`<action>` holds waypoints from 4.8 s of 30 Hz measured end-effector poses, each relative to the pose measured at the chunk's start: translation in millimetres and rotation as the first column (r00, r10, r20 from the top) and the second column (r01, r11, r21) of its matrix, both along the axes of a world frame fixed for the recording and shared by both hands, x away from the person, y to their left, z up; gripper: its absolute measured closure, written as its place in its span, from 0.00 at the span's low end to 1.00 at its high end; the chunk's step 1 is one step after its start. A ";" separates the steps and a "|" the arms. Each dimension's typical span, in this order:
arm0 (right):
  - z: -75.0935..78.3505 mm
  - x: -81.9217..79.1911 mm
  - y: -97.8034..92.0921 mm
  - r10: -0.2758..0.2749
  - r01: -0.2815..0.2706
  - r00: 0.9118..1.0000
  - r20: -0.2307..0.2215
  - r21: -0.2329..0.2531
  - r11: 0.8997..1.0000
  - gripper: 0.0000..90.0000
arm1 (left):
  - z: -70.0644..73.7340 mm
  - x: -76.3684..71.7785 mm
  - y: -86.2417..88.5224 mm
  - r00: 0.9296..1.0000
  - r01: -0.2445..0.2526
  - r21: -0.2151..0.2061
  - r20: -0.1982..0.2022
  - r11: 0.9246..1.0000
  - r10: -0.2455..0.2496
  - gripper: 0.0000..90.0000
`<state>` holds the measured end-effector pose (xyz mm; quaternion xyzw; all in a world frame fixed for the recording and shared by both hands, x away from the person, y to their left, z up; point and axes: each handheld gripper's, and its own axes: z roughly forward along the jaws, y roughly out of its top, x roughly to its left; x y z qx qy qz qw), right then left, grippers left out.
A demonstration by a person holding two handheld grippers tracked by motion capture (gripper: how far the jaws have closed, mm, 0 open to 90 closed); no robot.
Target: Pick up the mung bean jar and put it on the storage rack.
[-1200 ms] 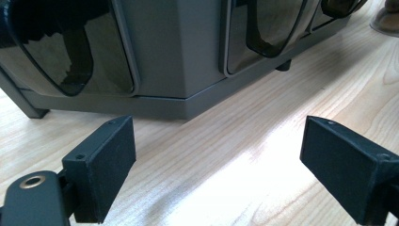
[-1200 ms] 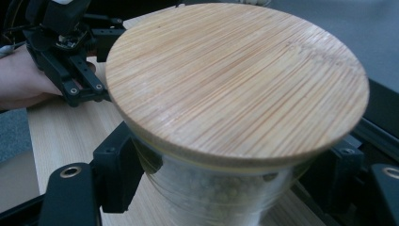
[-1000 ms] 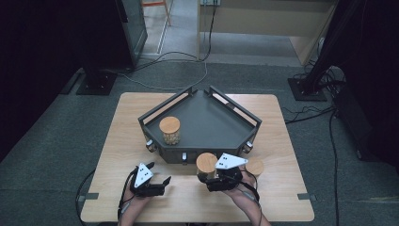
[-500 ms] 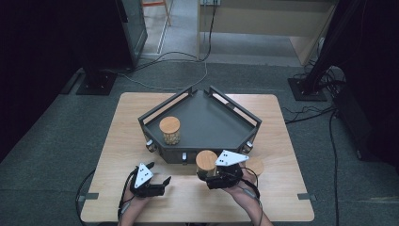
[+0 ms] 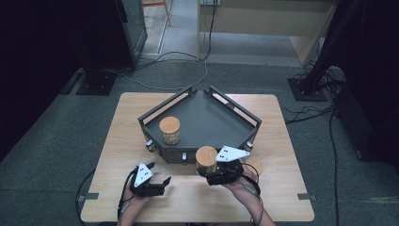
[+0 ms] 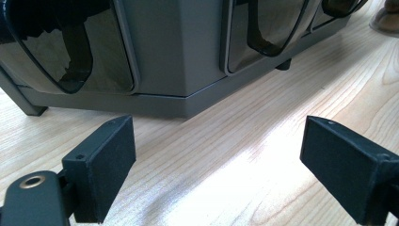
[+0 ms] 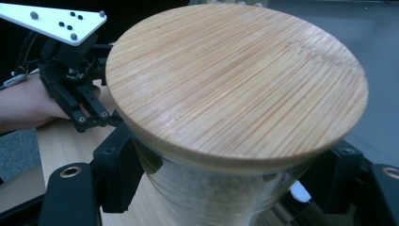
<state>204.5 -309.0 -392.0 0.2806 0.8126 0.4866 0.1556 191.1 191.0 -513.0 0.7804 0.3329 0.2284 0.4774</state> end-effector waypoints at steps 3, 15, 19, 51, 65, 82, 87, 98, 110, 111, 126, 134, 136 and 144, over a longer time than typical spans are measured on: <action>1.7 0.5 -0.5 -0.008 0.008 1.000 -0.006 0.006 1.000 0.28 | 0.1 0.4 0.5 1.000 0.000 -0.003 -0.003 1.000 0.000 0.12; 9.2 3.5 -1.8 -0.013 0.013 1.000 -0.002 0.008 1.000 0.28 | 0.5 0.6 -0.2 1.000 0.000 0.002 -0.004 1.000 0.000 0.12; 13.9 5.5 -0.6 -0.007 0.007 1.000 0.004 0.004 1.000 0.28 | -0.1 -0.1 0.7 1.000 -0.002 -0.004 -0.001 1.000 0.002 0.12; 38.8 16.4 2.2 -0.034 0.035 0.999 0.030 -0.020 0.999 0.28 | 0.8 1.5 0.8 1.000 0.003 0.000 -0.009 1.000 -0.003 0.12; 38.7 25.6 12.1 -0.072 0.073 0.996 0.044 -0.026 0.997 0.28 | 1.1 1.0 -0.2 1.000 0.003 0.006 -0.007 1.000 -0.003 0.12; 45.5 38.2 19.6 -0.093 0.096 0.994 0.054 -0.042 0.995 0.28 | 1.4 0.9 -0.2 1.000 0.004 0.009 -0.006 1.000 -0.004 0.12; 43.4 41.3 20.0 -0.102 0.104 0.993 0.054 -0.036 0.994 0.28 | 1.4 1.2 0.7 1.000 0.005 0.006 -0.008 1.000 -0.005 0.12; 41.9 49.0 21.4 -0.134 0.136 0.989 0.060 -0.033 0.990 0.28 | 1.1 1.0 0.7 1.000 0.004 0.003 -0.007 1.000 -0.004 0.12; 37.5 57.9 25.5 -0.158 0.160 0.986 0.052 -0.036 0.986 0.28 | 1.2 1.3 0.9 1.000 0.005 0.002 -0.010 1.000 -0.005 0.12; 36.8 58.8 26.2 -0.161 0.163 0.986 0.052 -0.037 0.986 0.28 | 1.2 1.2 0.9 1.000 0.005 0.002 -0.010 1.000 -0.005 0.12; 25.2 69.4 35.1 -0.201 0.202 0.979 0.032 -0.046 0.978 0.28 | 1.4 1.2 0.4 1.000 0.005 0.006 -0.009 1.000 -0.005 0.12; 18.6 71.7 41.0 -0.217 0.220 0.975 0.045 -0.069 0.973 0.28 | 1.9 1.1 -0.5 1.000 0.006 0.012 -0.009 1.000 -0.006 0.12; 16.7 73.1 40.8 -0.219 0.221 0.975 0.038 -0.065 0.973 0.28 | 1.6 1.0 -0.1 1.000 0.006 0.008 -0.009 1.000 -0.006 0.12; 12.1 75.5 37.6 -0.230 0.231 0.973 0.022 -0.043 0.972 0.28 | 2.0 1.3 -0.7 1.000 0.006 0.012 -0.010 1.000 -0.006 0.12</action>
